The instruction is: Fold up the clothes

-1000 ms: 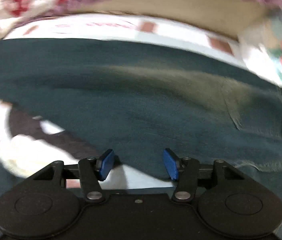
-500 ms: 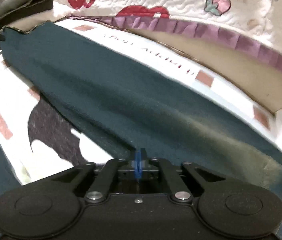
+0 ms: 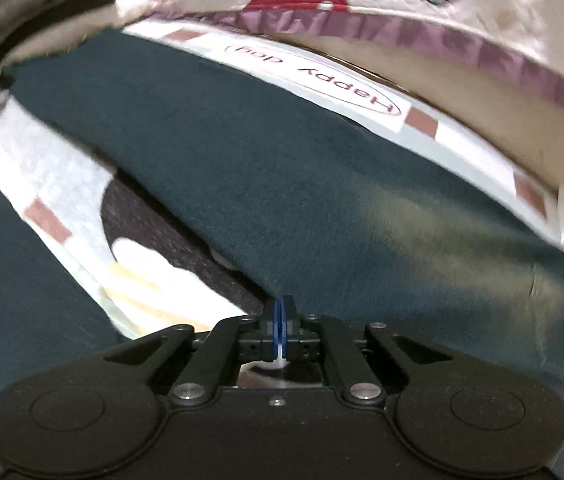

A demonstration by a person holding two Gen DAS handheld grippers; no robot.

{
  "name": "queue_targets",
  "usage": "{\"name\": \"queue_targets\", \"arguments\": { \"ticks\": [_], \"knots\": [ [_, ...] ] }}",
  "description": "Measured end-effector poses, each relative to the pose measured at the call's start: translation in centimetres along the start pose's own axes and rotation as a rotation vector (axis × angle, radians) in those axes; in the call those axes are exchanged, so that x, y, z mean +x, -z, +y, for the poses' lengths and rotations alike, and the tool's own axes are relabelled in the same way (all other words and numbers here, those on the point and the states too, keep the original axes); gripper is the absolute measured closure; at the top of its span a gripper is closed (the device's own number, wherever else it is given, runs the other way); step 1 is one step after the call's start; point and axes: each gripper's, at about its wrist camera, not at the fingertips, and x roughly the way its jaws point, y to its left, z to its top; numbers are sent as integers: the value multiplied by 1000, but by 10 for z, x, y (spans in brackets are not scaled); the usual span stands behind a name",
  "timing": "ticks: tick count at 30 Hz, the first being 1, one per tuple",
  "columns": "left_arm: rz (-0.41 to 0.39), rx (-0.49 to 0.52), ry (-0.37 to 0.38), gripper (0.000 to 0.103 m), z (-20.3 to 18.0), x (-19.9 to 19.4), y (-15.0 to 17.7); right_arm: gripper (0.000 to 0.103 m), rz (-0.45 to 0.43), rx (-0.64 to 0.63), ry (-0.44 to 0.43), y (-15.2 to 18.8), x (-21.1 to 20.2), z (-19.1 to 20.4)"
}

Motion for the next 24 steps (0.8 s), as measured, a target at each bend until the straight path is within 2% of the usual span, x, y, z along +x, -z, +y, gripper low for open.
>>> {"name": "queue_targets", "arguments": {
  "ticks": [2, 3, 5, 7, 9, 11, 14, 16, 17, 20, 24],
  "knots": [
    [19, 9, 123, 98, -4, -14, 1, 100, 18, 32, -82, 2, 2, 2],
    [26, 15, 181, 93, -7, -21, 1, 100, 16, 47, -91, 3, 0, 3],
    [10, 51, 244, 89, -17, -35, 5, 98, 4, 89, -113, 4, -4, 3],
    [-36, 157, 266, 89, -37, -42, 9, 98, -38, 163, -141, 5, -16, -8],
    [-70, 261, 287, 86, -60, -42, 16, 92, -96, 267, -131, 9, -35, -28],
    [-60, 325, 320, 81, -81, -30, 22, 73, -156, 381, -106, 16, -54, -51],
    [-14, 378, 324, 81, -105, -9, 31, 64, -236, 574, 5, 39, -82, -96],
    [-3, 405, 343, 81, -113, -16, 34, 58, -259, 698, 102, 65, -105, -117],
    [-5, 416, 358, 80, -115, -22, 35, 57, -268, 755, 148, 82, -119, -126],
    [2, 395, 397, 67, -118, -38, 38, 50, -281, 908, 283, 138, -160, -151],
    [64, 351, 392, 65, -126, -49, 59, 49, -282, 1117, 419, 219, -207, -175]
  ]
}}
